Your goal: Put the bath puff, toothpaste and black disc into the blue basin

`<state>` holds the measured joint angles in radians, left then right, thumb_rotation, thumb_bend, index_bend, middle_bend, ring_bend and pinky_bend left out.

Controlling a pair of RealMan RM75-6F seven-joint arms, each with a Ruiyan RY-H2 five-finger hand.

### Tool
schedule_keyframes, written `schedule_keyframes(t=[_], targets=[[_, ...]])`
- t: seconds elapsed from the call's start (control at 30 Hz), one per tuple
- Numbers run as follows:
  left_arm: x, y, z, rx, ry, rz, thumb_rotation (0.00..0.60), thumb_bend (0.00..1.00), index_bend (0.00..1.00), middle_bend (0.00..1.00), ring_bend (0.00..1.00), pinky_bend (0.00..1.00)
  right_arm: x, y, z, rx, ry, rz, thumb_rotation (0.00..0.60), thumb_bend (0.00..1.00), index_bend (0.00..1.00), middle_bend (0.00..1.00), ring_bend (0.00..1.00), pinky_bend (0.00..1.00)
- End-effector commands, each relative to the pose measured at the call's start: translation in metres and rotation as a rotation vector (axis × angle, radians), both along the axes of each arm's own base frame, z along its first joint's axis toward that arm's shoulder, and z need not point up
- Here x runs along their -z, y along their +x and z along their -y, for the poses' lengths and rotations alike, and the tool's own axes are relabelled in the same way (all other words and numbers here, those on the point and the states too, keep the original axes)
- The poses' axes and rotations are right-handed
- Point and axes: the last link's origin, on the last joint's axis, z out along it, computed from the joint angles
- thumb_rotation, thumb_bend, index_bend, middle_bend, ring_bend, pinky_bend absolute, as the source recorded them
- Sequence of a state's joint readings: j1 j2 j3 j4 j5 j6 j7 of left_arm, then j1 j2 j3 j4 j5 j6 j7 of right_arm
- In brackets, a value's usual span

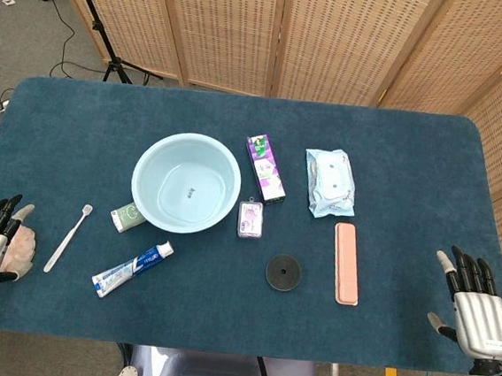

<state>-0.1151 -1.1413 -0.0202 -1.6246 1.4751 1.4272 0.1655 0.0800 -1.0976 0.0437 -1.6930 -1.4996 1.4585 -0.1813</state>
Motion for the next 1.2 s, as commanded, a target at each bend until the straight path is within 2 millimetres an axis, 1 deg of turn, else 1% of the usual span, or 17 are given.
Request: schedule_keyframes(t=[0.03, 0.23, 0.37, 0.47, 0.6, 0.7, 0.83, 0.97, 1.1, 1.2], targets=[[0.001, 0.000, 0.000, 0.000, -0.008, -0.003, 0.600, 0.15, 0.00, 0.00, 0.00, 0.04, 0.000, 0.000, 0.000, 0.001, -0.002, -0.001, 0.600, 0.20, 0.06, 0.00, 0.00, 0.00], [0.003, -0.002, 0.000, -0.025, -0.042, -0.001, 0.600, 0.15, 0.00, 0.00, 0.00, 0.04, 0.000, -0.001, 0.000, 0.002, -0.010, 0.002, 0.600, 0.20, 0.06, 0.00, 0.00, 0.00], [0.003, -0.003, 0.000, -0.060, -0.123, -0.011, 0.600, 0.16, 0.00, 0.00, 0.00, 0.04, 0.000, -0.002, 0.001, 0.005, -0.014, 0.001, 0.600, 0.20, 0.06, 0.00, 0.00, 0.00], [-0.004, -0.002, -0.003, -0.091, -0.202, -0.019, 0.600, 0.15, 0.00, 0.00, 0.00, 0.04, -0.001, -0.002, 0.001, 0.005, -0.017, 0.001, 0.600, 0.20, 0.06, 0.00, 0.00, 0.00], [-0.022, -0.001, -0.009, -0.140, -0.307, -0.056, 0.600, 0.15, 0.00, 0.00, 0.00, 0.04, -0.001, -0.001, 0.001, 0.001, -0.022, 0.002, 0.600, 0.20, 0.06, 0.00, 0.00, 0.00], [-0.033, -0.004, -0.010, -0.188, -0.387, -0.095, 0.600, 0.16, 0.00, 0.00, 0.00, 0.04, -0.002, 0.000, 0.000, -0.001, -0.025, 0.002, 0.600, 0.21, 0.06, 0.00, 0.00, 0.00], [-0.041, -0.013, -0.005, -0.256, -0.485, -0.144, 0.600, 0.15, 0.00, 0.00, 0.00, 0.04, -0.002, 0.000, 0.000, 0.000, -0.029, 0.001, 0.600, 0.21, 0.06, 0.00, 0.00, 0.00], [-0.050, -0.023, 0.000, -0.322, -0.545, -0.163, 0.600, 0.16, 0.00, 0.00, 0.00, 0.04, -0.002, 0.000, 0.000, 0.002, -0.031, 0.000, 0.600, 0.21, 0.06, 0.00, 0.00, 0.00], [-0.061, -0.034, 0.003, -0.345, -0.547, -0.211, 0.600, 0.16, 0.00, 0.00, 0.00, 0.04, -0.002, -0.001, 0.000, 0.006, -0.034, 0.000, 0.600, 0.21, 0.06, 0.00, 0.00, 0.00], [-0.074, -0.049, 0.005, -0.367, -0.515, -0.255, 0.600, 0.16, 0.00, 0.00, 0.00, 0.04, -0.001, -0.001, 0.000, 0.010, -0.032, 0.001, 0.600, 0.21, 0.06, 0.00, 0.00, 0.00]])
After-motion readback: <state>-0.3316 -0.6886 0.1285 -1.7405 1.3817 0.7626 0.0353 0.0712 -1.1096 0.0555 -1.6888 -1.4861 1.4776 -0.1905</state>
